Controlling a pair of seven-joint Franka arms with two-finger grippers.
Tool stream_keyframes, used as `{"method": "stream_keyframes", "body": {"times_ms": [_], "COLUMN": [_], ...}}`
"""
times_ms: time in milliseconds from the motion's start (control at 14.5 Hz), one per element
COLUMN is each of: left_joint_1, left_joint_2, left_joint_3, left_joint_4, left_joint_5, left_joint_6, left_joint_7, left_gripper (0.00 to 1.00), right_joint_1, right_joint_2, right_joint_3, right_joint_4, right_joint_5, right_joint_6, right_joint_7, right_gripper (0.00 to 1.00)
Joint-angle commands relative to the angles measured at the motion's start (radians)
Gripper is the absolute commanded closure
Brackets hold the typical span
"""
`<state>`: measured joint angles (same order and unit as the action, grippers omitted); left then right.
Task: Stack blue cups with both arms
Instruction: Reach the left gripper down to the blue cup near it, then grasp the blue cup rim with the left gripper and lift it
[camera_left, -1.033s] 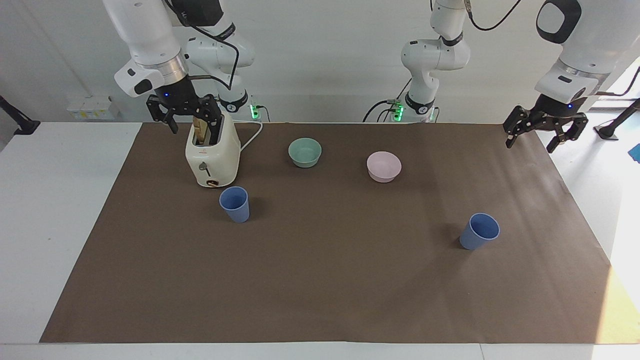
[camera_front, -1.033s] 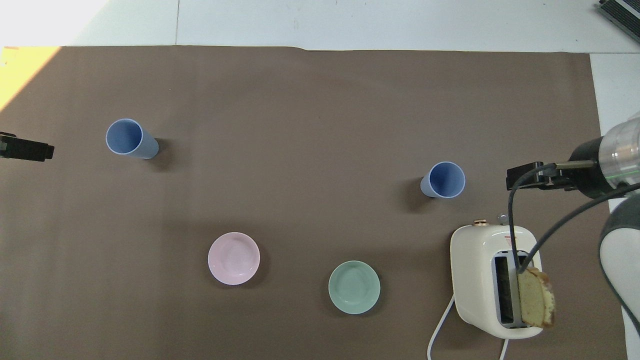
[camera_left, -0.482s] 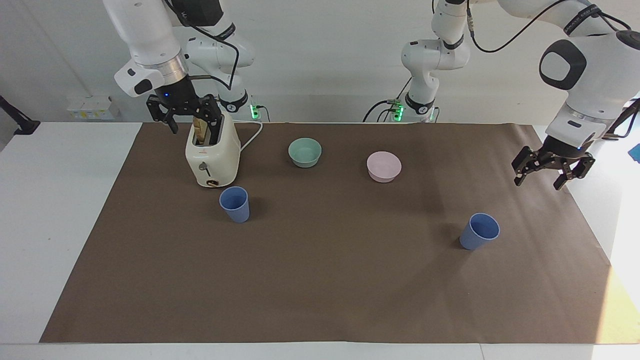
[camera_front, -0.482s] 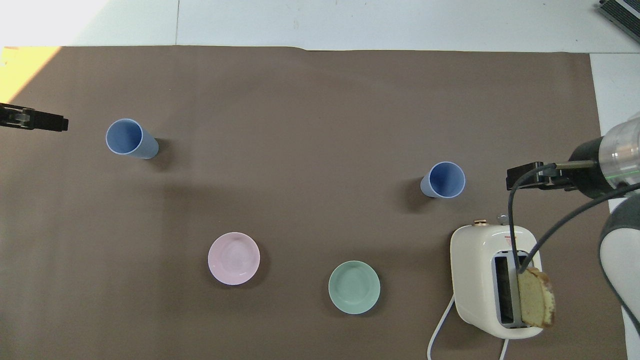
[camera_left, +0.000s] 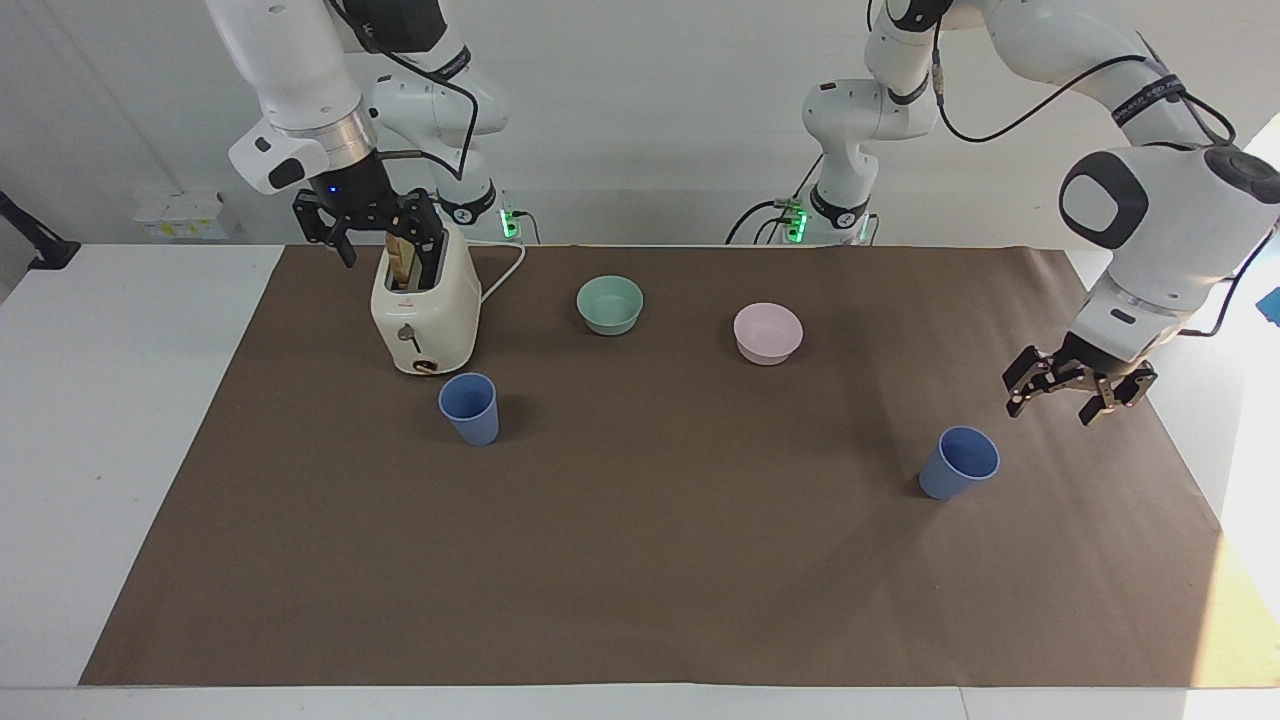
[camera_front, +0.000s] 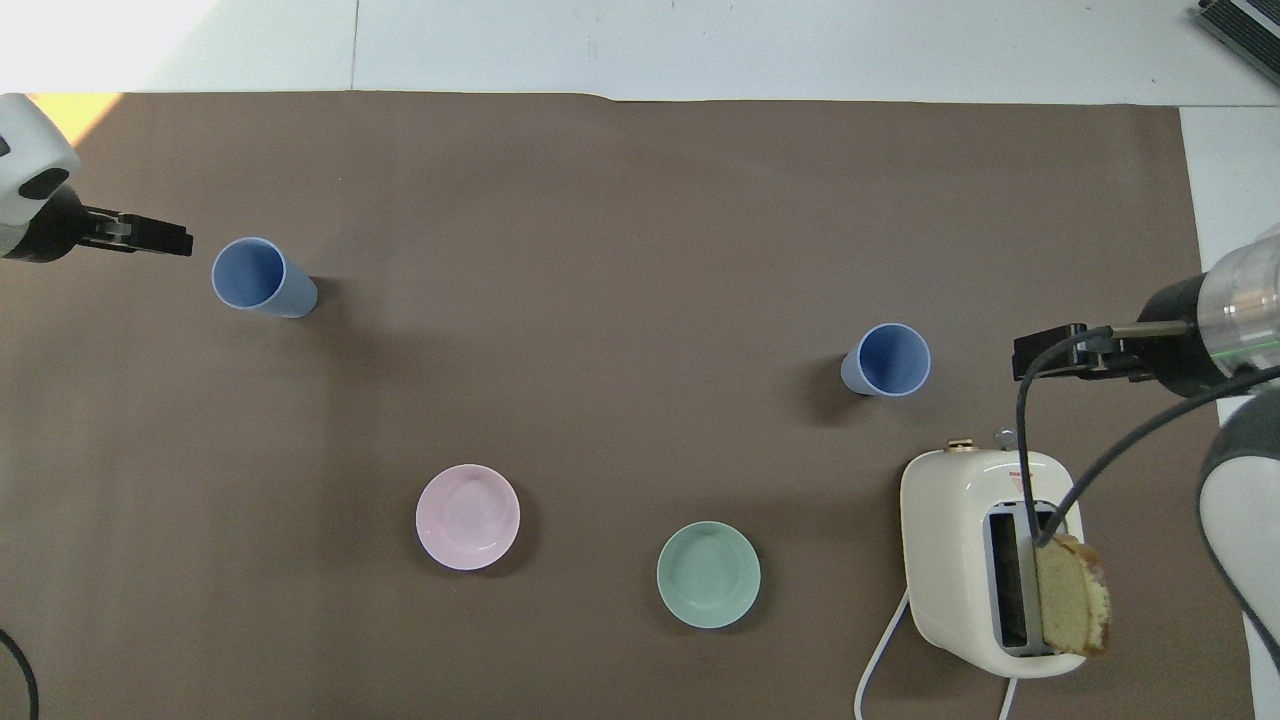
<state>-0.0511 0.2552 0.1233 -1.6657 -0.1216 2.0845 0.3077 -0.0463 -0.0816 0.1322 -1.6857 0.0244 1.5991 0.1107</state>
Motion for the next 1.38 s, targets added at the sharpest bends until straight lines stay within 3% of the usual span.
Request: {"method": "stream_keyframes", "body": {"times_ms": [0, 275, 482, 620, 826, 964, 1308], "left_joint_1": [0.005, -0.007, -0.007, -0.009, -0.019, -0.023, -0.035], "left_joint_2": [0.039, 0.045, 0.052, 0.046, 0.038, 0.038, 0.013], "left_joint_3": [-0.001, -0.001, -0.001, -0.001, -0.002, -0.002, -0.005], "left_joint_4": [-0.029, -0.146, -0.17, -0.198, -0.209, -0.204, -0.192], "left_joint_5": [-0.041, -0.052, -0.053, -0.053, -0.053, -0.053, -0.052], "left_joint_6": [0.083, 0.192, 0.229, 0.232, 0.217, 0.207, 0.192], "left_joint_7": [0.011, 0.008, 0.005, -0.015, -0.096, -0.111, -0.111], "left_gripper": [0.0, 0.0, 0.01, 0.18, 0.76, 0.98, 1.0], "right_joint_1": [-0.017, -0.017, -0.017, -0.017, -0.017, -0.017, -0.017], "right_joint_2": [-0.026, -0.027, -0.027, -0.027, -0.026, -0.026, -0.027], "right_joint_3": [0.007, 0.007, 0.007, 0.007, 0.007, 0.007, 0.007], "right_joint_4": [-0.032, -0.032, -0.032, -0.032, -0.032, -0.032, -0.032], "right_joint_5": [0.002, 0.002, 0.002, 0.002, 0.002, 0.002, 0.002], "right_joint_6": [0.019, 0.019, 0.019, 0.019, 0.021, 0.021, 0.019], "right_joint_7": [-0.026, -0.026, -0.026, -0.026, -0.026, -0.026, -0.026], "right_gripper": [0.0, 0.0, 0.0, 0.0, 0.0, 0.0, 0.0]}}
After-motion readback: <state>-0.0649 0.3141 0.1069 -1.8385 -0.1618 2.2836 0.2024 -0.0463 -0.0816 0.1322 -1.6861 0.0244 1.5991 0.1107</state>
